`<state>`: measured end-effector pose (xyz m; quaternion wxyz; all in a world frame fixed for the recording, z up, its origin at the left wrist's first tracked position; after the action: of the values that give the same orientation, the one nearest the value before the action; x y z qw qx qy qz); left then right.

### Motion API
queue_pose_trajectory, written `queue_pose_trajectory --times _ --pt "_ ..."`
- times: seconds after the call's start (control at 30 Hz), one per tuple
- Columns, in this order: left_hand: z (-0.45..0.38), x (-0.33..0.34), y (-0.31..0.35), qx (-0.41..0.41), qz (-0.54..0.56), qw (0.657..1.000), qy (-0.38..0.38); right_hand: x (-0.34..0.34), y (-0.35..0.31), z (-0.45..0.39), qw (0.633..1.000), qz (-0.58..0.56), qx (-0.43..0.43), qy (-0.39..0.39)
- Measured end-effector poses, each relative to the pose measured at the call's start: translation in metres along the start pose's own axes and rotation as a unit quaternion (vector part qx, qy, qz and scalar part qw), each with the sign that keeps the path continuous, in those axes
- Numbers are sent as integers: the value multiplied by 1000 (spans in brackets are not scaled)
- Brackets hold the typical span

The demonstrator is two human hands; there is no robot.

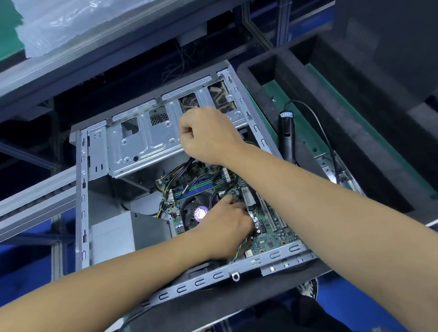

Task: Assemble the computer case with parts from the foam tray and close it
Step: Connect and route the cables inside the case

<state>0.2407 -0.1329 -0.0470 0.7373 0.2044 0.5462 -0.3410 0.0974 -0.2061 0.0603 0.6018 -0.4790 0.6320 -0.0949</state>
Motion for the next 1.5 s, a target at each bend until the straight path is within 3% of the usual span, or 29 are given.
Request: queue_pose_trajectory --times 1.5 --pt "-7 3 -2 -36 -4 999 -15 1 -1 0 1000 8 -3 -7"
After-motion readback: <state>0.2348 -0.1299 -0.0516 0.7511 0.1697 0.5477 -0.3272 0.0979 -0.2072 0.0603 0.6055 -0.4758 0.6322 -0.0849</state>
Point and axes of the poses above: each hand's wrist, its own z-axis away from the middle knuckle, its own x-axis out of the palm, y = z × x, the point moved 10 cm from there along -z, towards the middle knuckle, and after that the axes turned 8 degrees about y, right-handed, at the moved point
